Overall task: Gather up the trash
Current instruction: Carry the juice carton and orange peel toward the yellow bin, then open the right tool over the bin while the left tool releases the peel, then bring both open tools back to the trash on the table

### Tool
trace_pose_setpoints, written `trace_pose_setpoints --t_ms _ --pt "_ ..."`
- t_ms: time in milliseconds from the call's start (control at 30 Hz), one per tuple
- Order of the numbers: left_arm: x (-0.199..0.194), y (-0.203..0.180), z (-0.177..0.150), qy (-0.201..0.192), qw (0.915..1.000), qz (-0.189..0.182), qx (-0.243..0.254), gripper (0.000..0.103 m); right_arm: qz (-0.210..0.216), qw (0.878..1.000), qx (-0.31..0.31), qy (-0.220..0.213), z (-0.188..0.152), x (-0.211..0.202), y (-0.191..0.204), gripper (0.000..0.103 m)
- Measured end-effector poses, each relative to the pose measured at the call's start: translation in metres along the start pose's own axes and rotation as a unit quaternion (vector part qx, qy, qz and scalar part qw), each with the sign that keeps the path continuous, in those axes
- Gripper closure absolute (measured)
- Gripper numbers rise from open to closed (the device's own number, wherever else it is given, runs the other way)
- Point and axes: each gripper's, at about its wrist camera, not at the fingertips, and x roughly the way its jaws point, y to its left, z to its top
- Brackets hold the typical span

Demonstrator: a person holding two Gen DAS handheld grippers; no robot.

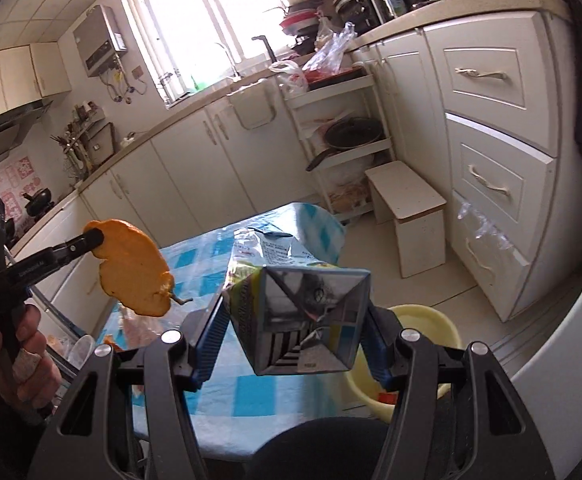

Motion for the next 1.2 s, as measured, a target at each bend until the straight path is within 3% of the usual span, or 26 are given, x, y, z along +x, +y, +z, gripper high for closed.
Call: trace_pose_setpoints --t_ms 200,433,533,567,633,700,767,833,900,1067,1200 --pt "0.071 -0.065 0.001 0.048 0.9977 -0.042 0.023 0.099 -0.049 0.997 0.016 0.057 -0.004 0.034 -0.058 0.044" --pt "0.174 -0.116 -0.03 0.132 0.9887 -0.055 0.045 0.099 -0.058 0.988 0.053 0.13 -0.024 0.095 -0.115 0.044" --pt "0.216 -0.129 -0.046 0.171 0.9822 -0.052 0.057 0.098 -0.058 0.981 0.068 0.173 -0.032 0.125 -0.136 0.043" --pt "0.231 -0.134 -0.052 0.19 0.9784 -0.052 0.064 0.097 -0.058 0.978 0.079 0.185 -0.035 0.136 -0.143 0.038" --pt "0.26 -0.143 -0.063 0.224 0.9697 -0.049 0.084 0.092 -0.06 0.971 0.114 0.199 -0.042 0.148 -0.158 0.036" --pt "0.273 -0.148 -0.07 0.235 0.9667 -0.037 0.093 0.091 -0.071 0.966 0.149 0.198 -0.043 0.147 -0.168 0.036" --pt "0.267 -0.148 -0.067 0.226 0.9693 -0.03 0.092 0.089 -0.071 0.97 0.159 0.171 -0.038 0.132 -0.167 0.036" --pt "0.248 -0.147 -0.061 0.202 0.9741 -0.027 0.098 0.067 -0.071 0.975 0.153 0.146 -0.03 0.115 -0.161 0.036" --pt "0.226 -0.141 -0.054 0.18 0.9779 -0.021 0.105 0.056 -0.062 0.978 0.154 0.124 -0.021 0.095 -0.152 0.036" --pt "0.157 -0.102 -0.037 0.138 0.9873 -0.002 0.079 0.044 -0.04 0.986 0.15 0.054 0.002 0.044 -0.113 0.028" --pt "0.093 -0.06 -0.032 0.101 0.9927 0.043 0.05 0.038 -0.011 0.991 0.136 -0.003 0.007 0.012 -0.058 0.023"
